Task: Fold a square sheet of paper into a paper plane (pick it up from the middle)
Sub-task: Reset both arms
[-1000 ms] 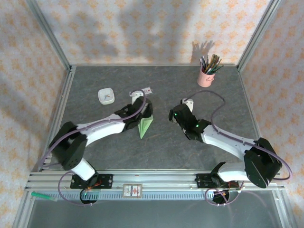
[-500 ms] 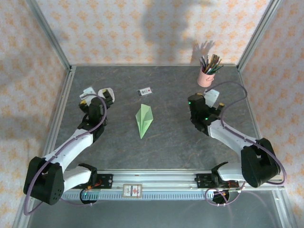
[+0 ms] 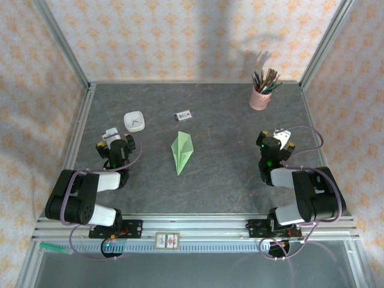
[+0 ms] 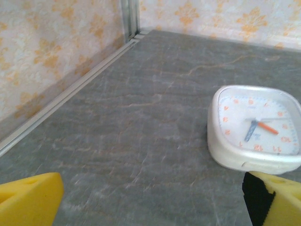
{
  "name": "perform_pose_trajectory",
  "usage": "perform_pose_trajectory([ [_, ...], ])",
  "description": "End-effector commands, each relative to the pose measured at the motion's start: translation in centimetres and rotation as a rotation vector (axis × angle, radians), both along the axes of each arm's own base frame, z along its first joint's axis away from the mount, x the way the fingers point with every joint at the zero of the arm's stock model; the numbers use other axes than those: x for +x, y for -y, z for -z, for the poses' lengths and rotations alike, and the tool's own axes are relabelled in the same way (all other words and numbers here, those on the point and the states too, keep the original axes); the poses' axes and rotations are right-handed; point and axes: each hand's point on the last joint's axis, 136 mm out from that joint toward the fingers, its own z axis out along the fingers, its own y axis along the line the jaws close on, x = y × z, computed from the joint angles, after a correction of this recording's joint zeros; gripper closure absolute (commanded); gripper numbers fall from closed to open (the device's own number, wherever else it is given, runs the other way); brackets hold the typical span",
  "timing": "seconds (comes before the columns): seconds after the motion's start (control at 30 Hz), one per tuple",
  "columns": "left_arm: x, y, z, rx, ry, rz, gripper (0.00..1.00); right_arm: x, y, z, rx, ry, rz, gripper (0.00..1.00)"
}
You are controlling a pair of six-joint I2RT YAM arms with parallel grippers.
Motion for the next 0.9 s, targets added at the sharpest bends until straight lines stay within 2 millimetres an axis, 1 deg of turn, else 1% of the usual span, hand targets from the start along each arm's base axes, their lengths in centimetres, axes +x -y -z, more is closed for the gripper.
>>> perform_pose_trajectory([
  [0.0, 2.2, 0.6, -3.8, 0.007, 0.164, 0.075, 0.0, 0.9, -0.7, -3.3, 0.032, 0.192, -0.103, 0.0],
  [0.03, 1.8, 0.8, -3.7, 0.005, 0.206, 0.103, 0.0, 0.6, -0.7, -3.0, 0.044, 0.212, -0.117, 0.0],
  [0.07, 1.1, 0.8, -3.8, 0.008, 0.247, 0.118, 0.0, 0.3, -0.5, -2.2, 0.052, 0.22, -0.122, 0.0],
  [0.1, 0.6, 0.7, -3.2, -0.014, 0.241, 0.124, 0.0, 0.0, -0.6, -2.4, 0.043, 0.256, -0.127, 0.0],
  [0.13, 0.4, 0.7, -3.4, -0.007, 0.27, 0.133, 0.01, 0.1, -0.8, -2.8, 0.041, 0.271, -0.145, 0.0],
  [0.2, 0.4, 0.9, -3.2, -0.004, 0.258, 0.148, 0.01, 0.8, -1.3, -2.0, 0.049, 0.206, -0.173, 0.0],
  [0.37, 0.8, 1.3, -3.1, -0.001, 0.243, 0.168, 0.0, 1.0, -1.4, -2.1, 0.04, 0.213, -0.184, 0.0],
  [0.4, 0.8, 1.3, -3.1, -0.001, 0.242, 0.167, 0.01, 1.0, -1.5, -1.9, 0.043, 0.199, -0.184, 0.0],
  [0.63, 0.4, 0.8, -3.2, 0.002, 0.258, 0.134, 0.01, 0.9, -1.5, -2.1, 0.04, 0.208, -0.185, 0.0],
  [0.87, 0.7, 1.3, -3.2, 0.017, 0.245, 0.15, 0.01, 1.0, -1.5, -2.0, 0.04, 0.204, -0.185, 0.0],
])
